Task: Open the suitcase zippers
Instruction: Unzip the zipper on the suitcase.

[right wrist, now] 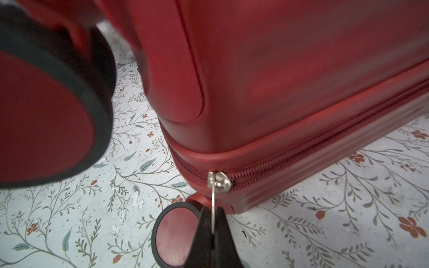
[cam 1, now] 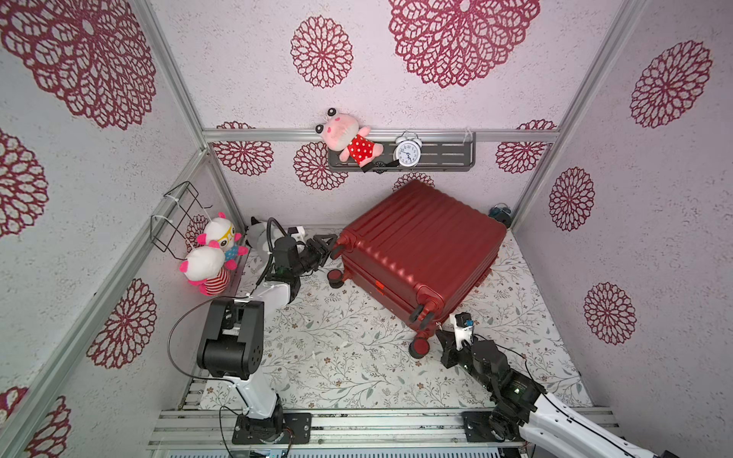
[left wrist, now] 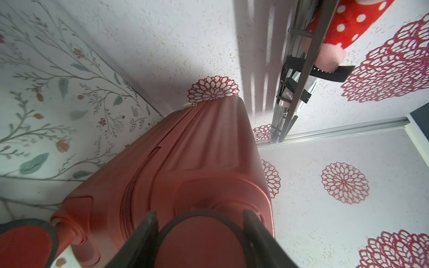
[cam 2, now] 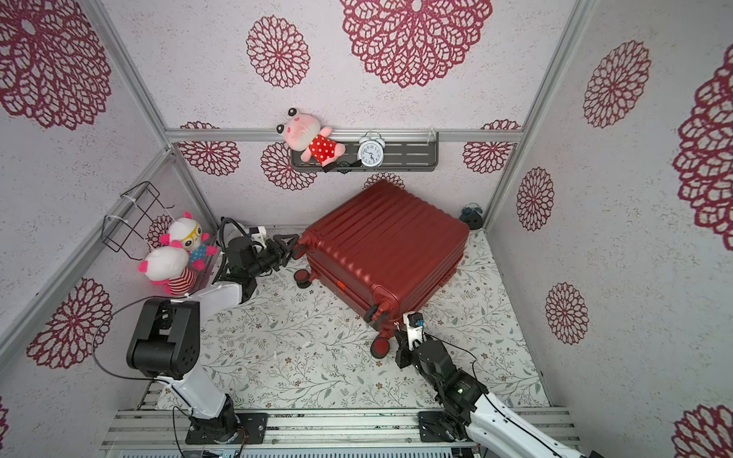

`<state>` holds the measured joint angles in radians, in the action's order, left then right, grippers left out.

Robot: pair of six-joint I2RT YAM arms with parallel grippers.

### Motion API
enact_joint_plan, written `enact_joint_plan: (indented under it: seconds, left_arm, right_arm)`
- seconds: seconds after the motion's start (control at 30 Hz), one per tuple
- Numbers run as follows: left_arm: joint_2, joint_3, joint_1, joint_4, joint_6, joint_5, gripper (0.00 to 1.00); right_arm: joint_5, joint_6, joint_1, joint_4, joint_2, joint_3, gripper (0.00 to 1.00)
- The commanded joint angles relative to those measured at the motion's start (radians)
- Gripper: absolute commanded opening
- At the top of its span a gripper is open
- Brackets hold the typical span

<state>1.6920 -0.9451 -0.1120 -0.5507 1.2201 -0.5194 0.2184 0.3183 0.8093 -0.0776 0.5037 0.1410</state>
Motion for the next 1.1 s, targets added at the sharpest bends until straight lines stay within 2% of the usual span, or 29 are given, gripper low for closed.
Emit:
enact_joint_plan:
  seconds: [0.0,0.3,0.5,0.77,1.07]
  left_arm:
    - [-0.100,0.023,-0.022,0.012,-0.057,-0.026,0.26]
    - [-0.120,0.041,-0.035,0.052,-0.080,-0.019,0.24]
    - [-0.133,0.055,-0.062,0.072,-0.094,-0.005,0.24]
    - [-0.214,0.138,-0.084,0.083,-0.118,-0.027,0.23]
    - [-0.386,0.229,-0.108,0.209,-0.216,-0.050,0.22]
  right_arm:
    - [-0.045,-0.060,0.053,-0.093,-0.013,0.005,0.00]
    - [0.006,-0.161,0.179,-0.181,0.075,0.017,0.00]
    - [0.030,-0.197,0.226,-0.207,0.117,0.028,0.00]
    - [0.074,-0.205,0.232,-0.169,0.151,0.064,0.00]
    - [0.121,-0.164,0.232,-0.132,0.235,0.116,0.00]
